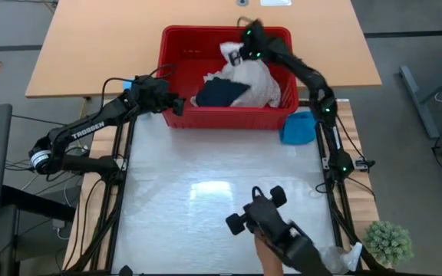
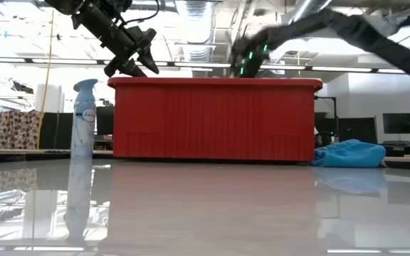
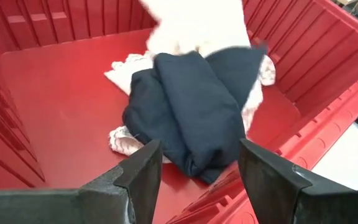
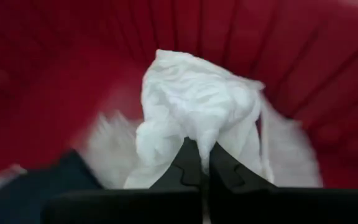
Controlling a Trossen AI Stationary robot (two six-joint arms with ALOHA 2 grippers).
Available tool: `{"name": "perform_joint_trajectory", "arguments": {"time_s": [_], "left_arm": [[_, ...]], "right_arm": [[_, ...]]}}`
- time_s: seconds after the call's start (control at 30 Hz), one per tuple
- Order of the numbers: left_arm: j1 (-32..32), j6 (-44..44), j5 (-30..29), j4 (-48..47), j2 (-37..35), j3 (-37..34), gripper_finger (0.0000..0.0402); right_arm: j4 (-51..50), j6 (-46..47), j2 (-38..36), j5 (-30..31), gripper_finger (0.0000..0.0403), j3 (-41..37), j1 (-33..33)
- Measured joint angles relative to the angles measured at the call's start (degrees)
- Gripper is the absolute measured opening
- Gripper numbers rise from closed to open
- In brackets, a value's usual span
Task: Fold laundry
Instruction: Remove the white blouse from the red laundry bin
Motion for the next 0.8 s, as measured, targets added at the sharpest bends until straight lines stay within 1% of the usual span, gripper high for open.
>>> {"name": "perform_joint_trajectory", "arguments": {"time_s": [0.1,0.2,0.27,0.33,0.4,0.5,0.57,0.67,0.8], "left_arm": [[0.0,0.8,0.0,0.9,0.0,0.0,0.0197],[0.0,2.3,0.6,3.5,0.0,0.0,0.0197],[0.0,3.7,1.7,6.4,0.0,0.0,0.0197],[0.0,4.8,2.6,9.8,0.0,0.0,0.0197],[0.0,5.0,3.4,13.1,0.0,0.0,0.0197],[0.0,4.9,3.5,17.4,0.0,0.0,0.0197],[0.0,4.9,4.4,19.6,0.0,0.0,0.0197],[0.0,3.8,8.7,22.0,-0.4,0.0,0.0197],[-0.1,0.7,18.7,21.0,-1.1,1.8,0.0196]], "right_arm": [[3.1,-0.7,-5.9,-3.6,0.0022,-0.2,0.8],[6.0,-0.8,-11.7,-9.9,0.0022,-0.2,2.3],[9.1,-1.2,-15.2,-15.6,0.0022,-0.2,3.5],[12.4,-1.2,-18.3,-22.5,0.0022,-0.2,4.9],[15.4,0.3,-21.4,-29.0,0.0022,-0.2,6.4],[18.2,2.1,-26.0,-35.6,0.0022,-0.2,10.1],[18.4,2.1,-28.6,-37.9,0.0022,-0.1,13.4],[17.8,2.2,-31.7,-38.2,0.0022,-0.1,19.6],[17.1,2.1,-34.0,-36.6,0.0022,-0.2,29.1]]}}
